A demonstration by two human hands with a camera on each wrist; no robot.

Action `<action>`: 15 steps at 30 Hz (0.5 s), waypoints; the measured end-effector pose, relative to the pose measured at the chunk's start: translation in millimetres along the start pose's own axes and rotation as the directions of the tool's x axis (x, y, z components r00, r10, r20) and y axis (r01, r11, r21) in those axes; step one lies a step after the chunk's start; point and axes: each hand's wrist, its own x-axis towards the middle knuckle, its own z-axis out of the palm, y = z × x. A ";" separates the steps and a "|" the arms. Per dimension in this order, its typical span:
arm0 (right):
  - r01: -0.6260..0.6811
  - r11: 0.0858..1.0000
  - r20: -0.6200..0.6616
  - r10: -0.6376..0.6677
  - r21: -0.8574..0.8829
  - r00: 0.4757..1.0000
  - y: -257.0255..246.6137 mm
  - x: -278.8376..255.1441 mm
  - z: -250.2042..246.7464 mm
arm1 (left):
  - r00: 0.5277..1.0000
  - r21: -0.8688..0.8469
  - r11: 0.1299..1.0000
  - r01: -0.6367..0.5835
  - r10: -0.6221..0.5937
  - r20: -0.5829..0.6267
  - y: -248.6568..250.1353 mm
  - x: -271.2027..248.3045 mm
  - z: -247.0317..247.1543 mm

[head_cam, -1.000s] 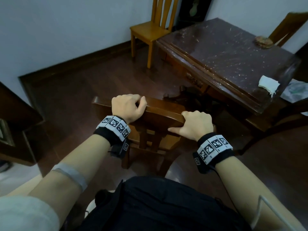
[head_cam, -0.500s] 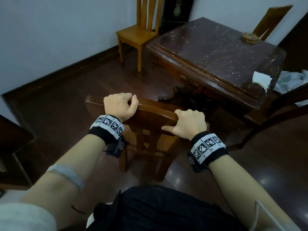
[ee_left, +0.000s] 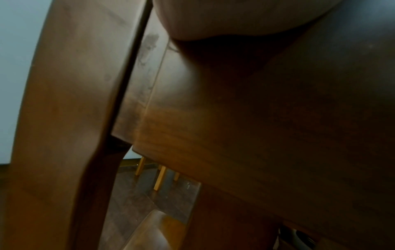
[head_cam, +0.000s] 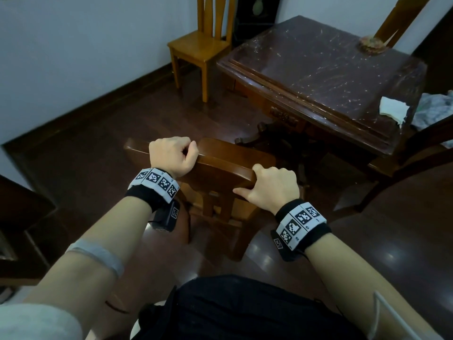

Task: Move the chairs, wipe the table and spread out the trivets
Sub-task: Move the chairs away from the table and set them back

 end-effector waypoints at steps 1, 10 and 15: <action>0.003 1.000 -0.001 -0.003 -0.003 1.000 -1.1 0.7 0.6 | 1.000 -0.002 1.000 0.001 -0.001 -0.003 -1.8 -0.3 1.2; 0.023 0.998 -0.004 -0.023 -0.050 1.000 55.5 7.3 11.1 | 1.000 0.006 1.000 0.013 -0.013 -0.001 41.8 1.2 26.4; 0.063 0.996 0.006 -0.062 -0.068 0.998 97.5 17.6 15.7 | 0.998 0.008 0.998 0.061 -0.061 0.028 73.1 7.4 46.5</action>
